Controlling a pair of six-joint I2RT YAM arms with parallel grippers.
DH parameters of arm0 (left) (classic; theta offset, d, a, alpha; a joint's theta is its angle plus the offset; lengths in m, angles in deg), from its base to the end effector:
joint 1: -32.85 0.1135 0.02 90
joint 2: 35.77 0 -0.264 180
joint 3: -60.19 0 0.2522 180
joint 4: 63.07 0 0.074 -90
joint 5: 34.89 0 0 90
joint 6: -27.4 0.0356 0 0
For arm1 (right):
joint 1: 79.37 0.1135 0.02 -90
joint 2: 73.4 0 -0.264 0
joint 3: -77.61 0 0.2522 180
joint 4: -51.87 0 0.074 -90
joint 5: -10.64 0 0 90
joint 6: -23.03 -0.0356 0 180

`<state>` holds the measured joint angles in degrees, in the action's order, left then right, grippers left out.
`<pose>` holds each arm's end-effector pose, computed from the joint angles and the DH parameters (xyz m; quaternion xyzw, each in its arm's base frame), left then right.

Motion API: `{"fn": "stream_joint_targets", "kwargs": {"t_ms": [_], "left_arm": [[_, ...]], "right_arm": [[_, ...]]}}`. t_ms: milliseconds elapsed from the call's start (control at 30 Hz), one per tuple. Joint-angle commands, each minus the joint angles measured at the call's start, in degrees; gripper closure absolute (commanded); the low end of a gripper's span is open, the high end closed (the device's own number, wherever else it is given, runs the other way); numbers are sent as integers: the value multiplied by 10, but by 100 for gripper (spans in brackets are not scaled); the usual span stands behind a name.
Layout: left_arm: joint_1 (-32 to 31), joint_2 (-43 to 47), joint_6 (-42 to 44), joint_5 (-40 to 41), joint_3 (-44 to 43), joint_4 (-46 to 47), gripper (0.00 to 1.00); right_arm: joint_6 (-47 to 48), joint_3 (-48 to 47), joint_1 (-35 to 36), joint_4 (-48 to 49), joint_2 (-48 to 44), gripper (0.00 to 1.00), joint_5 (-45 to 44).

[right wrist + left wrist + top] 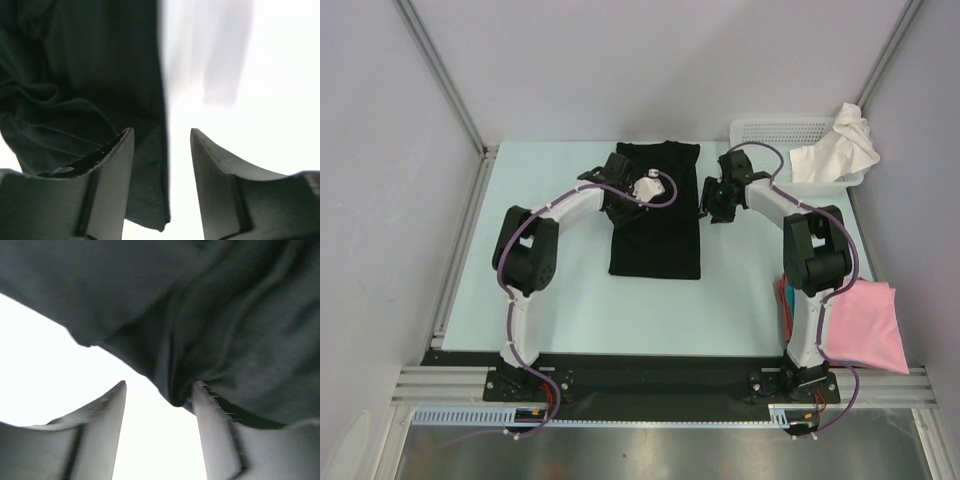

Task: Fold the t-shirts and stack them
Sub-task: Fold the tshirt

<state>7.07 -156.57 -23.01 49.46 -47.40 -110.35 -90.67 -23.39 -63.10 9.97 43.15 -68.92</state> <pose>0.4078 -0.2009 0.1874 0.5321 0.8061 -0.0167 0.2583 0.4202 0.1294 0.1902 0.0365 0.9556 0.1775 0.2324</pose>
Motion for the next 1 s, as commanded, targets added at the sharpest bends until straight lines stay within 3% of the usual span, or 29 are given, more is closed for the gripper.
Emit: {"fn": "stream_joint_targets", "kwargs": {"t_ms": [0, 133, 267, 367, 467, 667, 967], "left_arm": [[20, 32, -78, 36, -32, 55, 37], [57, 35, -145, 51, -66, 68, 33], [83, 65, -195, 1, -46, 62, 33], [77, 101, -175, -43, -9, 53, 38], [63, 127, -174, -83, 32, 43, 40], [58, 142, -189, -135, 83, 55, 39], [50, 1, -207, -120, -8, 51, 58]], "right_arm": [[11, -24, -15, 21, -48, 45, -35], [45, 17, 2, 37, -104, 44, -42], [64, 87, 40, 79, -147, 47, -12], [61, 105, 63, 96, -141, 62, 12], [56, 76, 75, 96, -93, 73, 38], [39, -38, 66, 89, 26, 75, 63], [1, -102, 43, 93, 110, 79, 32]]}}
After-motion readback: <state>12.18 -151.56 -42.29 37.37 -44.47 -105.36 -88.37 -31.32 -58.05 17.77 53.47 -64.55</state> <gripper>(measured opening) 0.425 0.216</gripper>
